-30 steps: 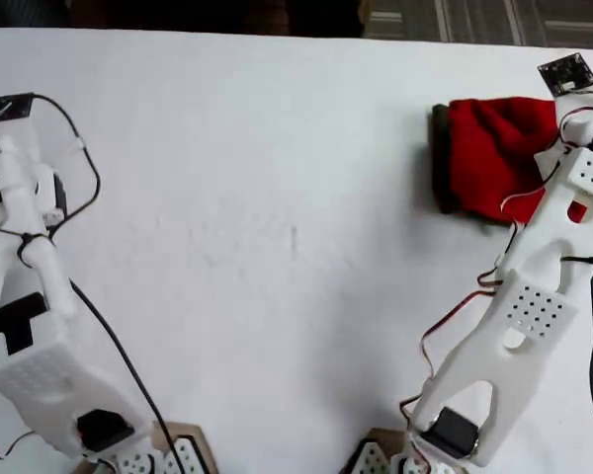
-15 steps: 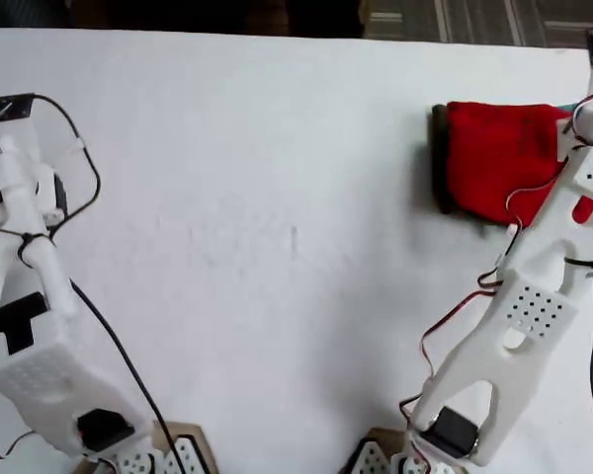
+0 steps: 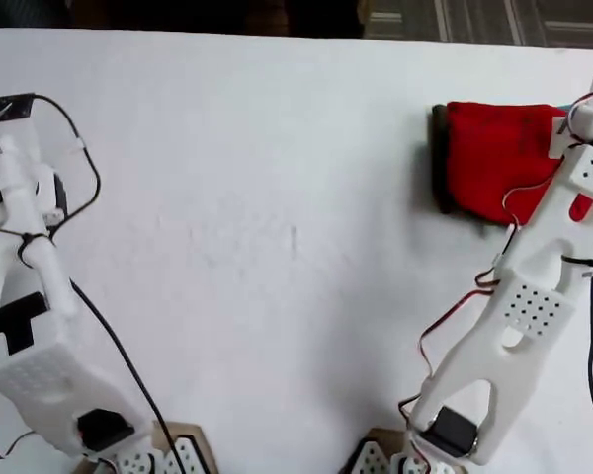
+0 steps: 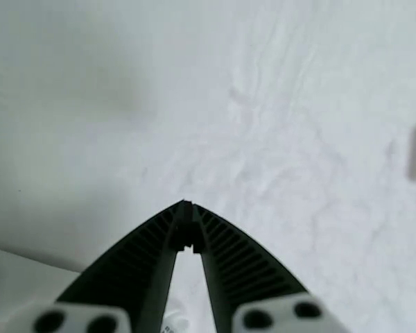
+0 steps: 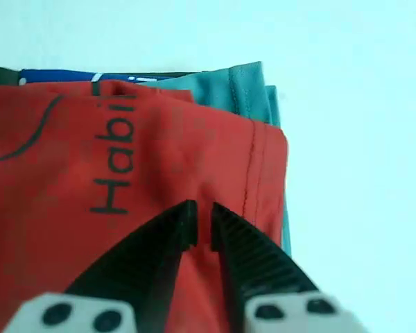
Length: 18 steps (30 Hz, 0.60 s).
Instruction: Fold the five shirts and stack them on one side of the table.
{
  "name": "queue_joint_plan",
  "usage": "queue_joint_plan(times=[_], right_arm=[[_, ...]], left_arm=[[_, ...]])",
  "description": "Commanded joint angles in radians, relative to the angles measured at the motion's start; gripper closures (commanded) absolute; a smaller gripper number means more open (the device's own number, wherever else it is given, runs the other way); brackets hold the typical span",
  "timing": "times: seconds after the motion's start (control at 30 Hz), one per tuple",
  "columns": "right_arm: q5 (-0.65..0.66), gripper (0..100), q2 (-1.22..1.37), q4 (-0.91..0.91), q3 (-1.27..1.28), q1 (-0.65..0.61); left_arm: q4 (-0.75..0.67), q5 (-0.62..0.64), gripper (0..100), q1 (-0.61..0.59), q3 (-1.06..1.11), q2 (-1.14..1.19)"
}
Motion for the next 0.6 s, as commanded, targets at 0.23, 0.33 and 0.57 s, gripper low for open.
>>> queue_joint_plan(times=[0.23, 0.33, 0.57], right_arm=[[0.005, 97.8, 0.209, -0.343, -0.02, 0.025], [0.005, 97.8, 0.245, -0.375, -0.02, 0.016], [0.005, 97.8, 0.268, -0.509, -0.011, -0.027]], left_arm=[[0.043, 0.0, 97, 0.003, -0.013, -0.068], [0.043, -0.002, 97, -0.009, -0.013, -0.068], [0.084, -0.002, 97, -0.041, -0.013, -0.068]])
